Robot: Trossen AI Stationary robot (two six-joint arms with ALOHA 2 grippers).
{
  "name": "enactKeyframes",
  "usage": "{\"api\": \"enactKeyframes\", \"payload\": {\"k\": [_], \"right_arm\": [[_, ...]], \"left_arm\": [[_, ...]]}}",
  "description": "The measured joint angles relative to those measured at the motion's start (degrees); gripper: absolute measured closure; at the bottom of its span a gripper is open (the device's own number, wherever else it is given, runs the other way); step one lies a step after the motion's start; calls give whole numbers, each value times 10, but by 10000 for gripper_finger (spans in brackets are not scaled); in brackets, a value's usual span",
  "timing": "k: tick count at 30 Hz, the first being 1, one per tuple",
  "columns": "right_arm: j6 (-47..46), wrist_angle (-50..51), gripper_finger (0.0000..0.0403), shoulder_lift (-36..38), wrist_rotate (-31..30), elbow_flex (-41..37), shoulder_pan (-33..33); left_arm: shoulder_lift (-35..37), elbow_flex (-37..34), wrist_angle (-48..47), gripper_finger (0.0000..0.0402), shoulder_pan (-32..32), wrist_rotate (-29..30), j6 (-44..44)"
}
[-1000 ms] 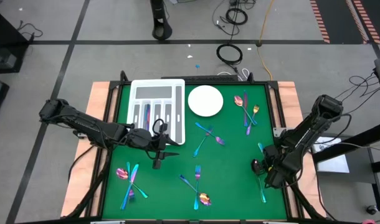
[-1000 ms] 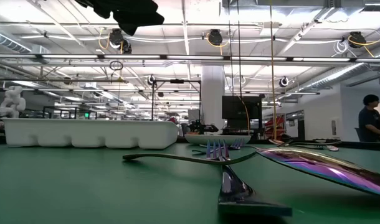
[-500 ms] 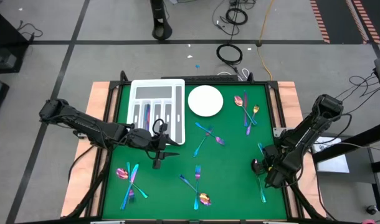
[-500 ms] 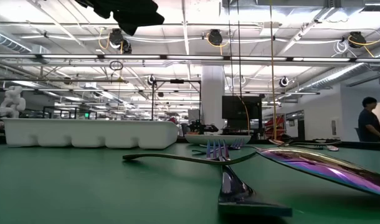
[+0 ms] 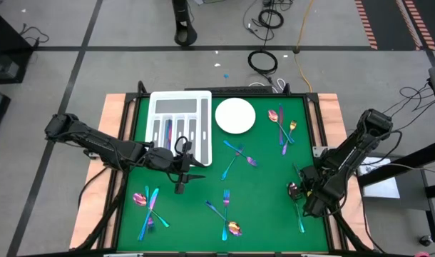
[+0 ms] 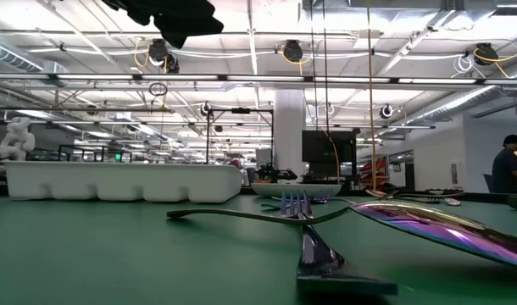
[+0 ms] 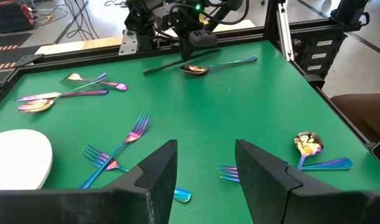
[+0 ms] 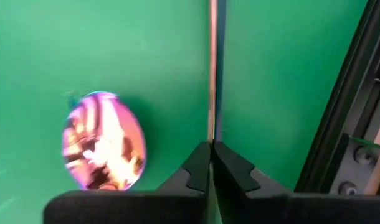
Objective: Sort silverware
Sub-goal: Put the blue knife into the silverware tray
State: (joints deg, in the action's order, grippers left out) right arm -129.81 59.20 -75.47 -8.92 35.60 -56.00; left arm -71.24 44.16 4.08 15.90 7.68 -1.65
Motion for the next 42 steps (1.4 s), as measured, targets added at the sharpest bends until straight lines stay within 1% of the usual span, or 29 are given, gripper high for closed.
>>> {"api": "enactKeyframes", "payload": {"k": [5, 15, 19, 22, 25, 29, 34, 38, 42], "right_arm": [[1, 14, 401, 1, -34, 21, 1], [0, 21, 403, 1, -31, 22, 0], [-12, 2, 403, 1, -33, 14, 0], [-11, -15, 398, 1, -48, 6, 0], [-11, -33, 377, 1, -49, -7, 0], [-12, -74, 336, 1, -47, -34, 0], [-13, -79, 291, 2, -50, -41, 0], [-5, -79, 271, 2, -47, -42, 0], [9, -82, 266, -3, -46, -42, 0]], "left_arm": [[0, 0, 0, 237, 0, 0, 0], [0, 0, 0, 237, 0, 0, 6], [0, 0, 0, 237, 0, 0, 9], [0, 0, 0, 237, 0, 0, 9], [0, 0, 0, 237, 0, 0, 9], [0, 0, 0, 237, 0, 0, 12], [0, 0, 0, 237, 0, 0, 12], [0, 0, 0, 237, 0, 0, 12], [0, 0, 0, 237, 0, 0, 12]]}}
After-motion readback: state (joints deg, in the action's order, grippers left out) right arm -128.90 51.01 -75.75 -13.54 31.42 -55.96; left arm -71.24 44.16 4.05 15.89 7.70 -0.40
